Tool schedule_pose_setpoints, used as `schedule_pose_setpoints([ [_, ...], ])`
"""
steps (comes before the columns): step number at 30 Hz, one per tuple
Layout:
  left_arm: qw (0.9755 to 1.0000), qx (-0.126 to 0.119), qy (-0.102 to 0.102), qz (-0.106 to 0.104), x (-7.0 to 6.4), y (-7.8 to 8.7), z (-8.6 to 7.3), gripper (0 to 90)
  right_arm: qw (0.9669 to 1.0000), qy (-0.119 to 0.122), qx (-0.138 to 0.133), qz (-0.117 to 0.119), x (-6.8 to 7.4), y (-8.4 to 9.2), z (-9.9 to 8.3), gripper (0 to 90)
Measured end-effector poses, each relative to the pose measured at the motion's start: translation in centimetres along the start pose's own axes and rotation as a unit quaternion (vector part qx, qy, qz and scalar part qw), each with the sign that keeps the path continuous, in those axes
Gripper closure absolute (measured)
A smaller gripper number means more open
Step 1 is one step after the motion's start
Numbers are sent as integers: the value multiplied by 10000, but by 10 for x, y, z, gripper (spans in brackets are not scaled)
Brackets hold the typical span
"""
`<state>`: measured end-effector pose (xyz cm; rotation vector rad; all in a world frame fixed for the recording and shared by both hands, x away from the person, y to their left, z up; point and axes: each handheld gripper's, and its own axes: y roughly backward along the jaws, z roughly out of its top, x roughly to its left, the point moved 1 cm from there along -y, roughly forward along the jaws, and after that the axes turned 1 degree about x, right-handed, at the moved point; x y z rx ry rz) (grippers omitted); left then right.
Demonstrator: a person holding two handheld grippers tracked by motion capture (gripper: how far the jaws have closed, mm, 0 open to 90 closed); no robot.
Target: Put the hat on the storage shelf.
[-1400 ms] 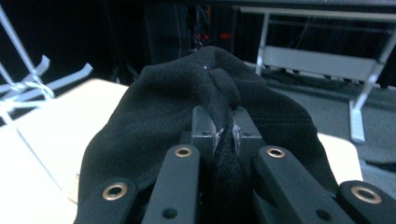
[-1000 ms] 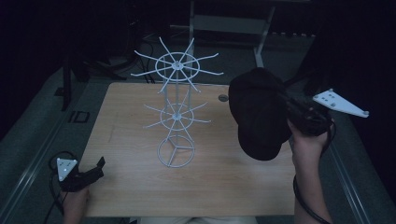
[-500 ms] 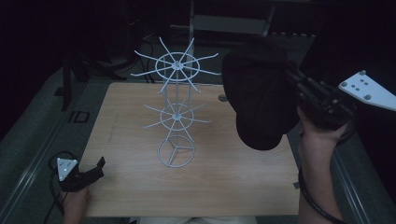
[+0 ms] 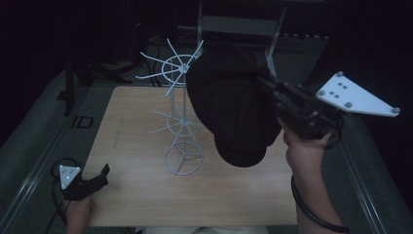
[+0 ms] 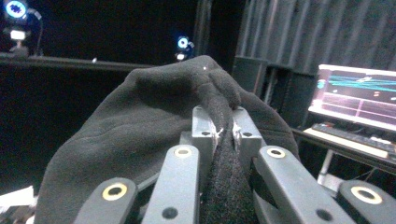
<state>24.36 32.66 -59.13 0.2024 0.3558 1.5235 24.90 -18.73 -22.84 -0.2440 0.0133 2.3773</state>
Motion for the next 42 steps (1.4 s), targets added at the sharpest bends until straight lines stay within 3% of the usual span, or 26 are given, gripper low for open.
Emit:
schedule_pose_setpoints([
  [8, 10000, 1, 1, 1, 0, 0, 0, 14, 9988, -5, 369, 325, 12, -16, -24, 830],
  [30, 10000, -13, 31, 0, 0, 0, 0, 14, 9938, -264, 756, 769, 22, -22, -83, 816],
  [33, 10000, -10, 28, -2, 0, 0, 0, 15, 9939, -257, 783, 732, 23, -22, -87, 795],
  [42, 10000, -6, 11, -5, 0, 0, 0, 14, 9947, -262, 662, 744, 21, -15, -89, 594],
])
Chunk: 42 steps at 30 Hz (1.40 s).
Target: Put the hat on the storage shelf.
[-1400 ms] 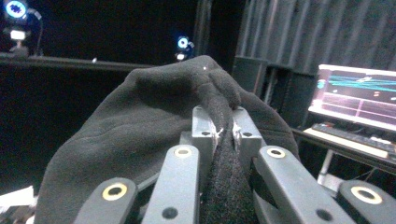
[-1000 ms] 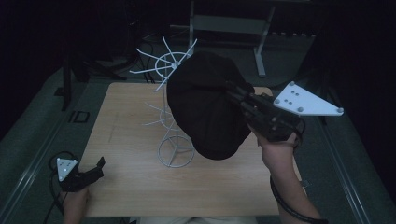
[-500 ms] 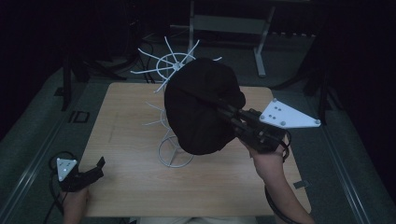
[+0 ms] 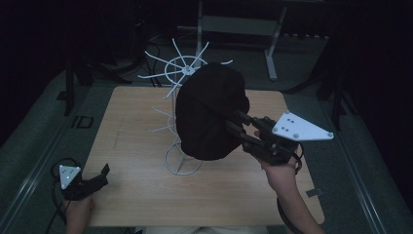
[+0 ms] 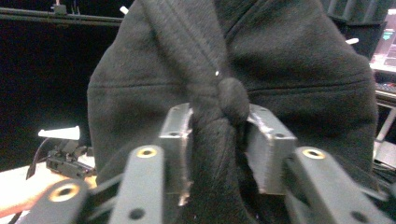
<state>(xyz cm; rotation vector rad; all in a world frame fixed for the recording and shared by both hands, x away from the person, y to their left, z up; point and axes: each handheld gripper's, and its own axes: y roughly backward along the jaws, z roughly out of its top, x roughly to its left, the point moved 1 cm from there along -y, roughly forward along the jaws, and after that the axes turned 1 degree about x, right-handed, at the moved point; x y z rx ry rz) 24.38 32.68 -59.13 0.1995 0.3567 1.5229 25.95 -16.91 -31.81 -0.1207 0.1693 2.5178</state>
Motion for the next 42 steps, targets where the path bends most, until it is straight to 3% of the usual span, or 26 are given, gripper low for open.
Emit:
schedule_pose_setpoints([
  [4, 10000, 3, -1, 0, 0, 0, 0, 15, 10000, -20, -49, -79, -2, 6, 1, 442],
  [9, 10000, 3, 4, -2, 0, 0, 0, 15, 9998, -62, -130, -136, -6, 15, 1, 350],
  [10, 10000, 3, 4, -2, 0, 0, 0, 15, 9997, -76, -164, -163, -8, 18, 0, 350],
  [11, 10000, 9, -1, 1, 0, 0, 0, 14, 9994, -112, -252, -214, -13, 24, -2, 277],
  [14, 10000, 7, -1, 1, 0, 0, 0, 15, 9987, -209, -358, -291, -22, 34, -6, 195],
  [20, 10000, -3, -7, 11, 0, 0, 0, 14, 9983, -342, -238, -402, -38, 47, -20, 150],
  [23, 10000, -6, -13, 16, 0, 0, 0, 14, 9974, -412, -15, -598, -48, 51, -35, 150],
  [28, 10000, 3, -16, 15, 0, 0, 0, 14, 9932, -613, 447, -878, -65, 49, -69, 141],
  [36, 10000, -2, 3, 8, 0, 0, 0, 14, 9836, -791, 990, -1285, -90, 45, -127, 141],
  [40, 10000, 0, 7, 8, 0, 0, 0, 14, 9779, -741, 1299, -1459, -97, 43, -153, 142],
  [42, 10000, -1, 10, 8, 0, 0, 0, 14, 9732, -750, 1492, -1579, -103, 43, -172, 141],
])
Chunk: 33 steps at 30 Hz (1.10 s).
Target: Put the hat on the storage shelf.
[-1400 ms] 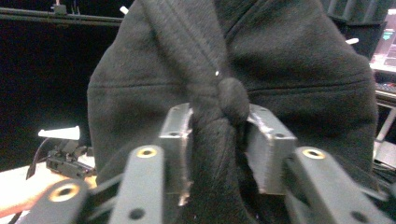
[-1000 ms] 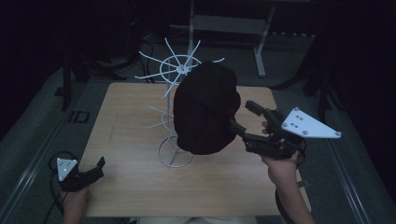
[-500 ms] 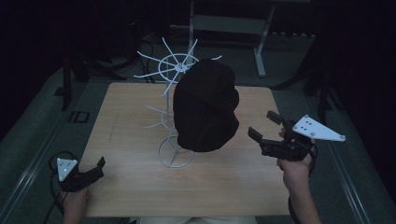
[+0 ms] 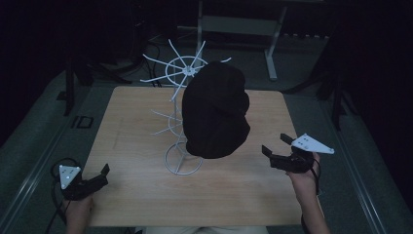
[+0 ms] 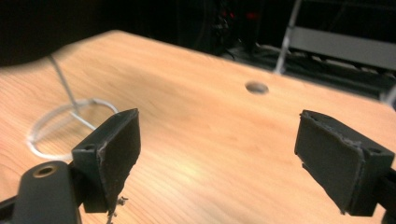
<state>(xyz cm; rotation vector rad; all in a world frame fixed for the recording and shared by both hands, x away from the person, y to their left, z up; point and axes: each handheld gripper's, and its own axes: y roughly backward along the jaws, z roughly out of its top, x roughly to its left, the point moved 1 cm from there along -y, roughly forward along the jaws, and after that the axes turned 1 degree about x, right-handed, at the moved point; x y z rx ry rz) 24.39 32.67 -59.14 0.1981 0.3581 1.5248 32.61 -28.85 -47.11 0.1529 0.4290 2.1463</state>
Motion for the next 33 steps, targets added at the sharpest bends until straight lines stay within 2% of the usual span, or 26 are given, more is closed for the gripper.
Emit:
schedule_pose_setpoints([
  [6, 10000, 0, 4, 0, 0, 0, 0, 15, 9994, -128, 274, -161, -15, -13, -34, 142],
  [14, 10000, 6, 5, -3, 1, 0, 0, 15, 9961, -296, 688, -470, -30, -22, -71, 142],
  [18, 10000, 1, 16, -2, 1, 0, 0, 14, 9948, -414, 728, -579, -37, -19, -82, 142],
  [24, 10000, -11, 11, -6, 1, 0, 0, 15, 9921, -444, 836, -827, -45, -10, -98, 142],
  [33, 10000, -9, 6, -6, 0, 0, 0, 14, 9859, -603, 872, -1294, -60, 8, -115, 142],
])
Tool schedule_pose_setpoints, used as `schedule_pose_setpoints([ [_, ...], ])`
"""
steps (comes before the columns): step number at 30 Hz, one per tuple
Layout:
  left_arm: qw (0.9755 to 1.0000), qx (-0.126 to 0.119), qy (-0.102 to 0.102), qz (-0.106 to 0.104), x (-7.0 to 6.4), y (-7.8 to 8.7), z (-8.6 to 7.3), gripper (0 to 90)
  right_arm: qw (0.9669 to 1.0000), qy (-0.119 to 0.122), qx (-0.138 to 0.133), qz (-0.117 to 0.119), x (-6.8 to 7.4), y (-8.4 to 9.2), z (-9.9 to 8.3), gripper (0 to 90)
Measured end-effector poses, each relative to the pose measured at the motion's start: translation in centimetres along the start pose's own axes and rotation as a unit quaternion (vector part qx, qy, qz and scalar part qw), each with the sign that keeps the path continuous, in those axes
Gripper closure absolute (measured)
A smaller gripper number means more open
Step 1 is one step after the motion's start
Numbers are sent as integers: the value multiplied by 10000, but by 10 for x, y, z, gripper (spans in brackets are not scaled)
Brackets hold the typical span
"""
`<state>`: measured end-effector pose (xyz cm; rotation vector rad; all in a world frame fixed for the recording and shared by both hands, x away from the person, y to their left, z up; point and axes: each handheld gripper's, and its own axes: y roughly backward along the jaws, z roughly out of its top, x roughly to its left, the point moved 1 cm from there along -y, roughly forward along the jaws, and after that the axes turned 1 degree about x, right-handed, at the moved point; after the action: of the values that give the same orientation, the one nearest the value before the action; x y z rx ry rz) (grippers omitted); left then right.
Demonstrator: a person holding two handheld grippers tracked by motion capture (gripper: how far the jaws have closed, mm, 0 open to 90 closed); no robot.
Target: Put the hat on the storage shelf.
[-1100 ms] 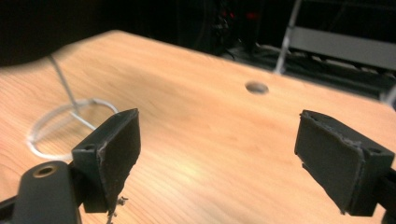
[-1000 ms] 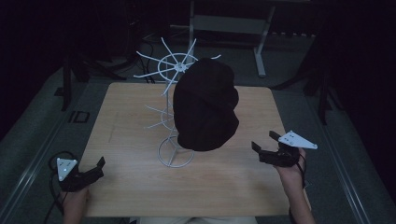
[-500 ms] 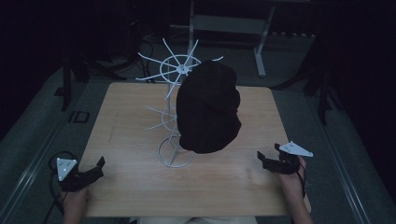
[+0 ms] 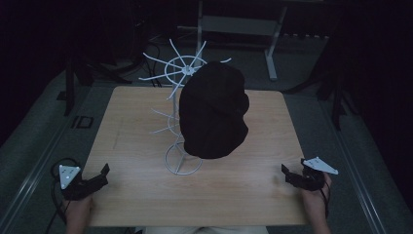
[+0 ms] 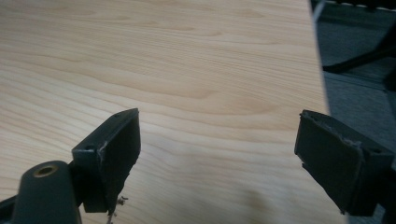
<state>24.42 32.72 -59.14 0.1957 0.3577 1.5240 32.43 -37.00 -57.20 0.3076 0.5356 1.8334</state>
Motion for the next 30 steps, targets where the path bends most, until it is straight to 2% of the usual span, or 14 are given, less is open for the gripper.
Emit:
schedule_pose_setpoints([
  [6, 10000, 7, -7, -1, 0, 0, 0, 14, 9998, -55, -59, -193, -7, 4, -4, 142],
  [13, 10000, 5, -10, -6, 0, 0, 0, 15, 9994, -104, -125, -292, -11, 5, -5, 142],
  [21, 10000, -3, -7, -10, 0, 0, 0, 15, 9988, -22, -163, -456, -10, 4, -7, 141],
  [25, 10000, 4, -16, -10, 0, 0, 0, 14, 9964, 91, -267, -795, -5, 4, -8, 136],
  [28, 10000, 8, -21, -7, 0, 0, 0, 15, 9929, 155, -347, -1130, -3, 5, -8, 127],
  [30, 10000, 7, -21, -12, 0, 0, 0, 14, 9912, 182, -385, -1255, -3, 5, -8, 120],
])
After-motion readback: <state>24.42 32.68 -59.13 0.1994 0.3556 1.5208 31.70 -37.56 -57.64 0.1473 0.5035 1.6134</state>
